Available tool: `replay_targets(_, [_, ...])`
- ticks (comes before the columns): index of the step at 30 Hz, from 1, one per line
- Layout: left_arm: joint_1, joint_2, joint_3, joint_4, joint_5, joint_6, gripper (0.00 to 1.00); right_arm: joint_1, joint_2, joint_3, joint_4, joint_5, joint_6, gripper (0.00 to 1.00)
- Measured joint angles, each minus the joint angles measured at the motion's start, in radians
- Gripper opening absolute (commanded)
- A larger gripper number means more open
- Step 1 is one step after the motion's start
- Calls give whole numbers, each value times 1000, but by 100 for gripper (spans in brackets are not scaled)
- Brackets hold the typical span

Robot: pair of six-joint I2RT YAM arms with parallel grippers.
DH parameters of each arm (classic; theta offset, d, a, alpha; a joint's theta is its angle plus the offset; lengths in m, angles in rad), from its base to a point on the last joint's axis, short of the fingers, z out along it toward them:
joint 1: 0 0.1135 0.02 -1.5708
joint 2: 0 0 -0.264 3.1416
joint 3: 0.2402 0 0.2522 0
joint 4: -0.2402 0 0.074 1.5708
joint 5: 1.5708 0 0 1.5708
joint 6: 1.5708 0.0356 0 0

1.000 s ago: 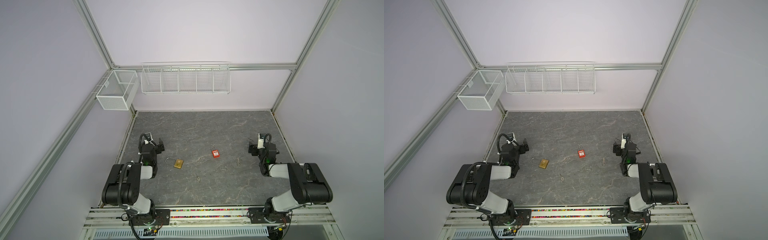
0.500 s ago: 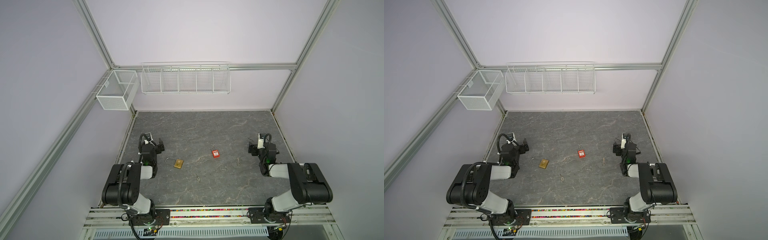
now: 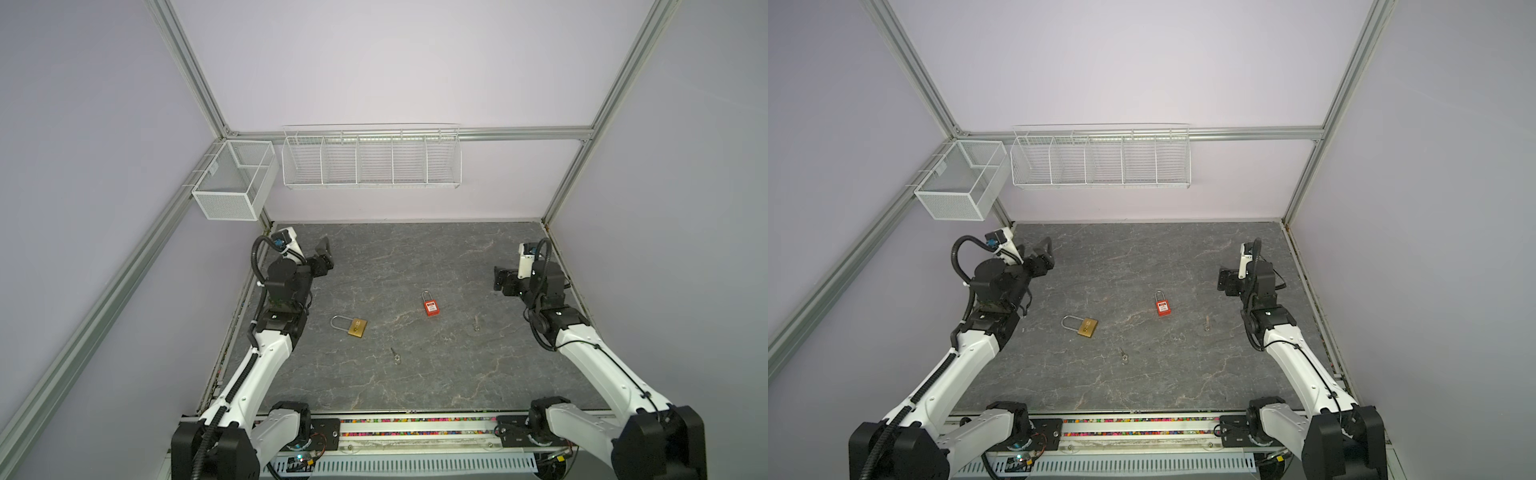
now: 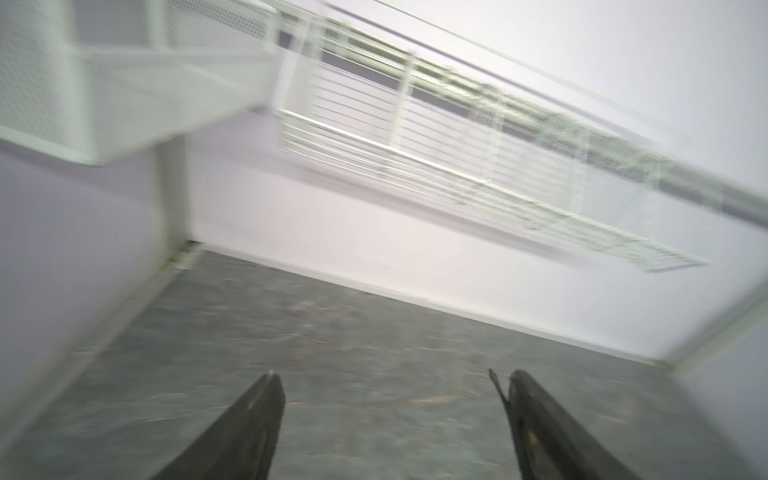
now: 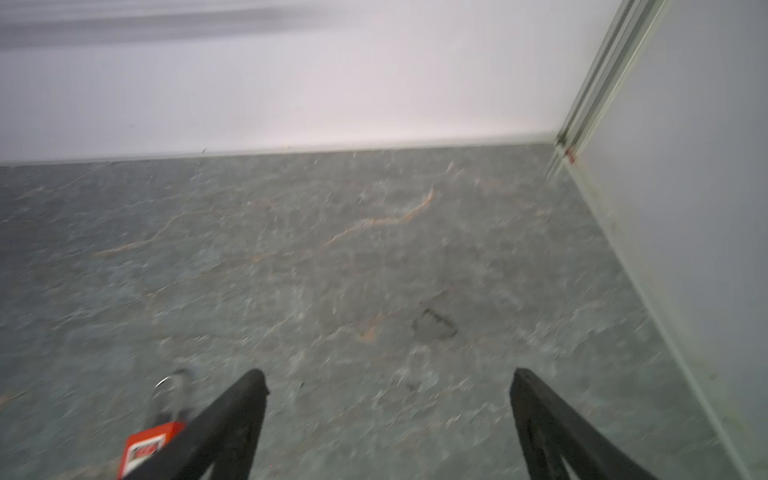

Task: Unlock with the key
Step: 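Move the right gripper over the silver key while the left gripper advances toward the padlocks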

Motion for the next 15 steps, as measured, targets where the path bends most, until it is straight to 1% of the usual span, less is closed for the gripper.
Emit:
replay_targets(2, [-68, 53, -9, -32, 115, -82, 70, 46, 7, -16, -111, -22, 46, 79])
replay_targets(3, [-130, 89, -28, -64, 167, -122, 70, 76, 8, -32, -157, -32, 66, 76])
replay_targets(4, [-190, 112, -44, -101, 192, -151, 70, 105, 6, -48, -199, -42, 90, 71])
replay_targets(6, [-320, 142, -61, -180, 227, -192, 70, 146, 5, -69, -265, -62, 130, 66])
replay_targets(9, [-455, 157, -58, -229, 261, -233, 67, 166, 10, -85, -310, -97, 182, 60])
replay_targets(11, [-489, 173, -47, -230, 270, -253, 66, 180, 26, -91, -307, -108, 208, 53])
replay_targets(13, [-498, 200, -36, -222, 278, -269, 64, 201, 67, -90, -299, -114, 230, 47])
replay_targets(15, [-498, 227, -31, -215, 285, -281, 62, 216, 126, -87, -290, -117, 246, 43])
